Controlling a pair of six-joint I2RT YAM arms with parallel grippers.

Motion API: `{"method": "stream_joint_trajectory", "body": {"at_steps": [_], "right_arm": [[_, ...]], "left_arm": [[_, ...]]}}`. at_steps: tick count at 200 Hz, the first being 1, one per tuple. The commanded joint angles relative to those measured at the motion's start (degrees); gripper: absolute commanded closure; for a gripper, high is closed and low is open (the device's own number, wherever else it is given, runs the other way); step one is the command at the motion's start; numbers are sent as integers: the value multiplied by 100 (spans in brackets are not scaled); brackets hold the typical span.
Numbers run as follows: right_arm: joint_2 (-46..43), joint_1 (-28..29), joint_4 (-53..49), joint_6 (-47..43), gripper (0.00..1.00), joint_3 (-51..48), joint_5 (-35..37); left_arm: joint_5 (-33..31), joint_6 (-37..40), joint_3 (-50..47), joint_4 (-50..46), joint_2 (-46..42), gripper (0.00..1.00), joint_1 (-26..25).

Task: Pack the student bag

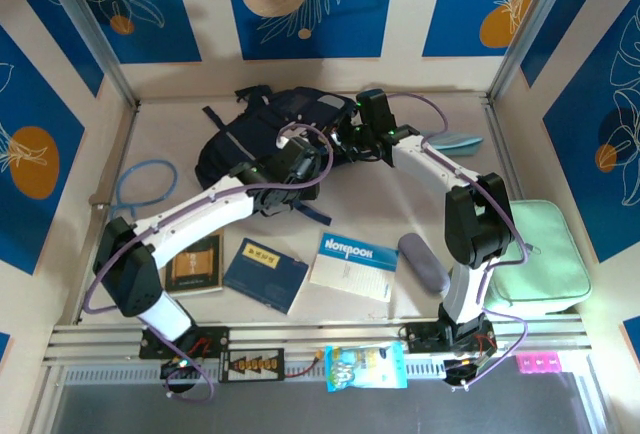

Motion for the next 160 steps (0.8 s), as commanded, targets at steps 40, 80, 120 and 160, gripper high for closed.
{"method": "stream_joint_trajectory", "body": {"at_steps": [40,80,120,160], "right_arm": [[-363,16,613,246,100,56,-1096],[-367,0,690,333,100,51,-1188],[-368,-14,686,366,100,32,-1212],[-363,-36,899,534,100,-85,-1389]], "left_arm": [[-895,-440,497,-337,414,76,-6],[-1506,-168,704,-520,824,79,-3],[-1721,-34,822,-426,1014,79,13],[-1822,195,879,-278,1057,78,31]]}}
